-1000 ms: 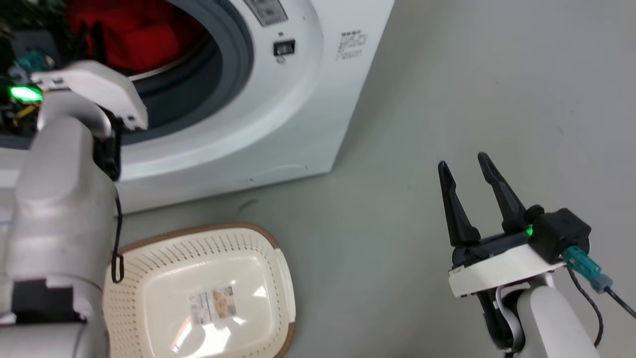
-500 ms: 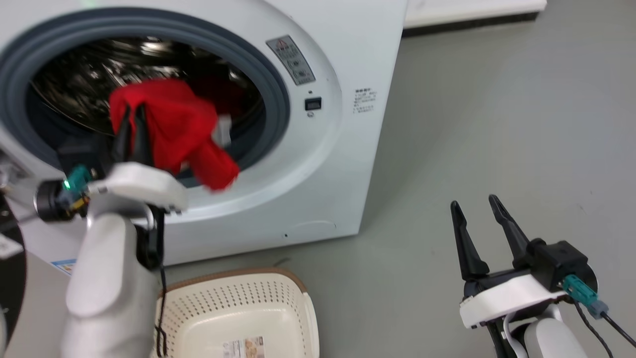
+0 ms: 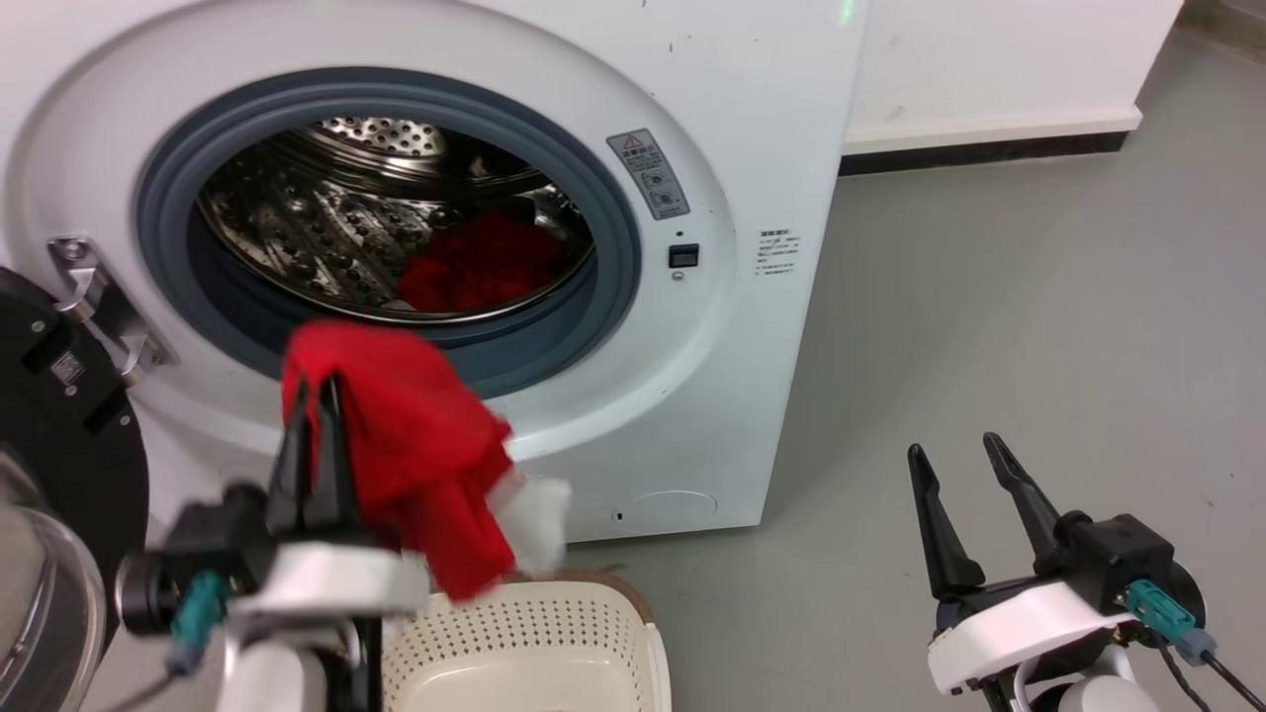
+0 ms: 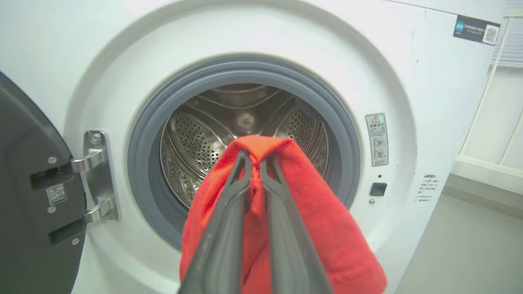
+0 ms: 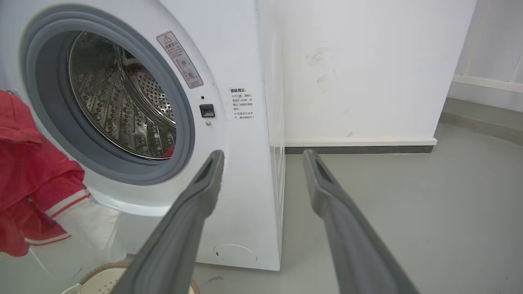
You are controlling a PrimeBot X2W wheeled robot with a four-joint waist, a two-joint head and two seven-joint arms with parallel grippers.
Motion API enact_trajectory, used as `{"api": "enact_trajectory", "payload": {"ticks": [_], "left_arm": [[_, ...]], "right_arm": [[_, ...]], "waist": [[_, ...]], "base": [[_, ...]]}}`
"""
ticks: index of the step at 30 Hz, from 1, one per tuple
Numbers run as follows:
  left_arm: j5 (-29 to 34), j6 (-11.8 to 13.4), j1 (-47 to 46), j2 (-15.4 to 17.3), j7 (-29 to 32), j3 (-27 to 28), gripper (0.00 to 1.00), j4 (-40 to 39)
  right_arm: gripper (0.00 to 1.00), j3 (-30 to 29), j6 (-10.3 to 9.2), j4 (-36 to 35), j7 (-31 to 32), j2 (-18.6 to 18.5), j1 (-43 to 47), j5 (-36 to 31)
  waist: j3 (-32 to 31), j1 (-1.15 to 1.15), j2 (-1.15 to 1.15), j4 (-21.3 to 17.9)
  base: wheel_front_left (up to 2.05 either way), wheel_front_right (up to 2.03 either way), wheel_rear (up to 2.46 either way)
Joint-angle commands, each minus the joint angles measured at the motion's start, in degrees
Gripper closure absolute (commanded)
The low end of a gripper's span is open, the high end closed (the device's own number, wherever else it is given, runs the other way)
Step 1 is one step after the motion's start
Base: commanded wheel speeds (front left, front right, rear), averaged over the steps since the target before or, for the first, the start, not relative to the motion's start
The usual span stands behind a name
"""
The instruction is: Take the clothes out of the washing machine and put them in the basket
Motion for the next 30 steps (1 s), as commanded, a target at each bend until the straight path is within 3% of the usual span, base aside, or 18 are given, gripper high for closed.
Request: {"api": "enact_trajectory", "payload": {"ticks": [1, 6, 12, 30], "left_arm": [[-0.03, 0.66, 2.37, -0.47, 0.21, -0.64, 1.0, -1.22], [-1.45, 2.76, 8.97, -0.94, 2.08, -2.85, 1.0, -2.2], [-3.68, 2.6, 10.78, -1.2, 2.17, -5.05, 1.0, 6.43], [-5.59, -0.18, -12.38, 0.2, 0.18, -5.26, 1.0, 45.46]], "right_arm": [[0.0, -0.07, -0.02, -0.57, 0.2, 0.01, 0.55, -0.37], [0.0, -0.3, -0.02, -2.08, 0.8, 0.03, 0.46, -0.7], [0.0, 0.24, -0.02, -3.31, 0.87, 0.02, -1.44, -0.7], [0.0, 2.66, -0.02, -3.59, -1.53, 0.02, -11.31, -0.19]], "waist": [[0.09, 0.02, 0.0, 0.39], [2.12, 0.02, 0.0, 1.44], [7.17, 0.02, 0.0, 1.82], [29.0, 0.02, 0.0, -1.35]], "base": [[0.0, 0.0, 0.0], [0.0, 0.0, 0.0], [0.0, 0.0, 0.0], [0.0, 0.0, 0.0]]}}
